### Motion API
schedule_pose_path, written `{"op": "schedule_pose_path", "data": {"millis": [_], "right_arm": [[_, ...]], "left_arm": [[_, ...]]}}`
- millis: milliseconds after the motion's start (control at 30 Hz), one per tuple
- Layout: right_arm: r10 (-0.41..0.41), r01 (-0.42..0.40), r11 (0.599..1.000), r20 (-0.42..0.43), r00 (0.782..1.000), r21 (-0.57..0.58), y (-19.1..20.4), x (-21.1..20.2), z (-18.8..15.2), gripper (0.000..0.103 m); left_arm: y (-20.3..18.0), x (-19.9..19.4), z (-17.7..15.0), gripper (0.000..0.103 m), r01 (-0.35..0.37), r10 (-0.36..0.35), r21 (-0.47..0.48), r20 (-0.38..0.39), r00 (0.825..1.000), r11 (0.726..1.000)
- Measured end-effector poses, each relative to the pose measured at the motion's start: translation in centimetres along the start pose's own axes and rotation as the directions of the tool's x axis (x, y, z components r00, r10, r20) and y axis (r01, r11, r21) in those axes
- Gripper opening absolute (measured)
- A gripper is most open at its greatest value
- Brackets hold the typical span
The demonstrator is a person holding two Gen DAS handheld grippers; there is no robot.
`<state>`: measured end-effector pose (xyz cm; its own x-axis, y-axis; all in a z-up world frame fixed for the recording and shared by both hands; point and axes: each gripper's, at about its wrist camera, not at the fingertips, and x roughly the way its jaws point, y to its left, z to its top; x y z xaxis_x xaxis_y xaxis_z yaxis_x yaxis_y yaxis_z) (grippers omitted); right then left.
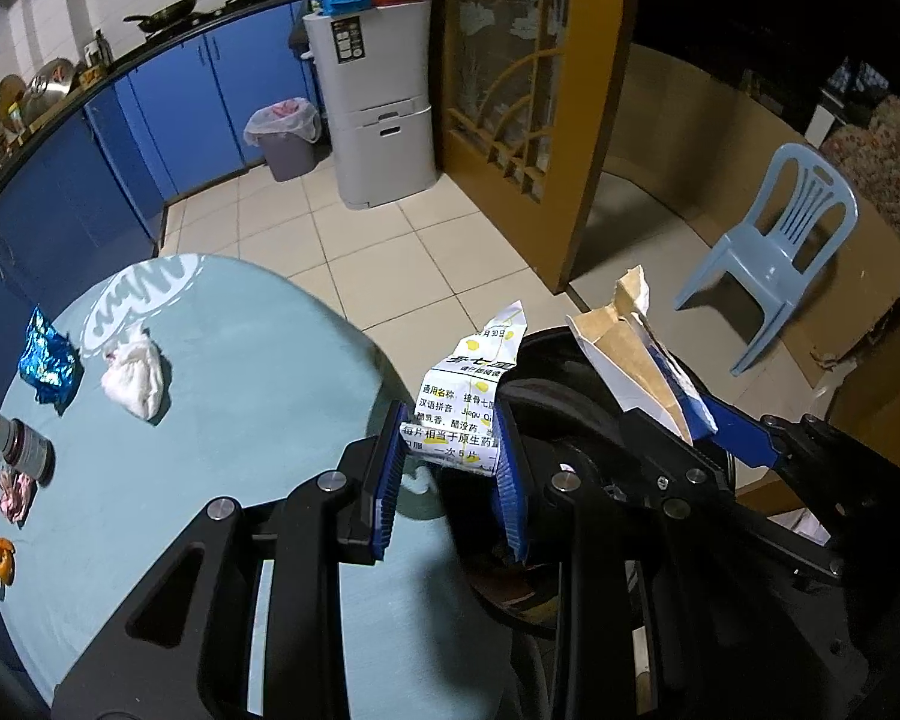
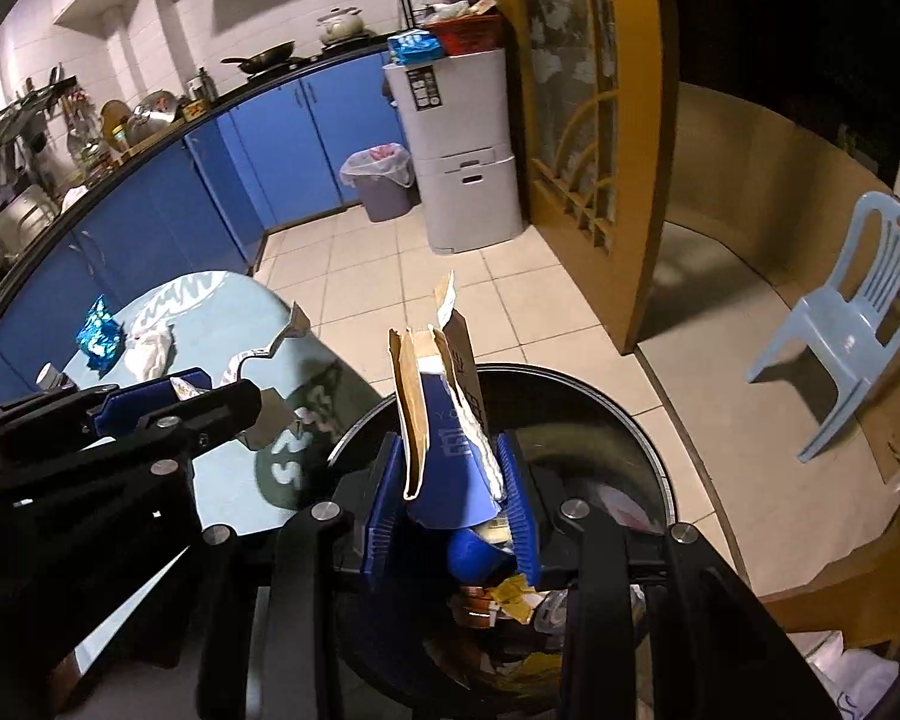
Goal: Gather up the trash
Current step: 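Open both tools to drop the two boxes into the bin, then move both tools back over the table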
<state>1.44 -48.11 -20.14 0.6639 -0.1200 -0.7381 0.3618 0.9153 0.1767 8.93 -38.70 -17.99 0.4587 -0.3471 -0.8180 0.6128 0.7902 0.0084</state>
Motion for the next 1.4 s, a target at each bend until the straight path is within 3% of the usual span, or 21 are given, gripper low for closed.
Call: {"op": "schedule_pose_path", "data": {"millis": [433, 500, 533, 567, 633, 1167, 1200, 1233, 1267, 1300, 1400], "right_arm": [[-0.038, 0.038, 0.998, 0.001, 0.999, 0.054, -2.7, -0.2, -0.5, 0.032], [-0.043, 0.043, 0.997, 0.0, 0.999, 0.06, -3.0, -0.2, -0.6, 0.032], [-0.045, 0.045, 0.997, -0.001, 0.999, 0.066, -3.2, -0.2, -0.6, 0.032], [-0.044, 0.044, 0.996, -0.003, 0.999, 0.073, -3.5, -0.1, -0.6, 0.032], [-0.044, 0.044, 0.996, -0.004, 0.999, 0.079, -3.8, -0.2, -0.7, 0.032], [-0.037, 0.039, 0.997, -0.03, 0.999, 0.067, -2.9, 1.4, -0.7, 0.034], [-0.037, 0.039, 0.997, -0.031, 0.999, 0.067, -2.8, 1.6, -0.6, 0.039], [-0.027, 0.03, 0.997, -0.034, 0.999, 0.066, -2.6, 1.7, -0.5, 0.068], [-0.024, 0.026, 0.998, -0.035, 0.999, 0.065, -2.5, 1.8, -0.5, 0.085], [-0.016, 0.018, 0.998, -0.028, 0.999, 0.061, -2.3, 1.8, -0.5, 0.091], [-0.01, 0.012, 0.999, -0.028, 1.0, 0.039, -1.2, 2.0, -0.3, 0.091]], "left_arm": [[-2.4, 1.3, 1.0, 0.033, 0.008, -0.008, 0.04, -0.019, 1.0, 0.999], [-2.4, 1.5, 1.1, 0.042, -0.004, 0.005, 0.035, -0.022, 1.0, 0.999], [-2.3, 1.6, 1.2, 0.053, -0.011, 0.012, 0.028, -0.021, 1.0, 1.0], [-2.1, 1.7, 1.3, 0.071, -0.011, 0.012, 0.019, -0.021, 1.0, 1.0], [-1.9, 1.6, 1.4, 0.082, -0.006, 0.006, 0.003, -0.007, 1.0, 1.0], [1.8, 1.8, 0.4, 0.088, -0.102, 0.1, -0.088, -0.035, 0.994, 0.991], [2.2, 1.7, 0.3, 0.088, -0.109, 0.106, -0.093, -0.039, 0.994, 0.99], [2.5, 1.6, 0.2, 0.088, -0.115, 0.111, -0.098, -0.04, 0.993, 0.989], [2.9, 1.5, 0.0, 0.09, -0.118, 0.114, -0.102, -0.04, 0.993, 0.988], [3.2, 1.3, -0.1, 0.09, -0.12, 0.117, -0.107, -0.038, 0.992, 0.987], [5.1, 0.5, -0.6, 0.094, -0.136, 0.134, -0.138, -0.02, 0.991, 0.981]]}}
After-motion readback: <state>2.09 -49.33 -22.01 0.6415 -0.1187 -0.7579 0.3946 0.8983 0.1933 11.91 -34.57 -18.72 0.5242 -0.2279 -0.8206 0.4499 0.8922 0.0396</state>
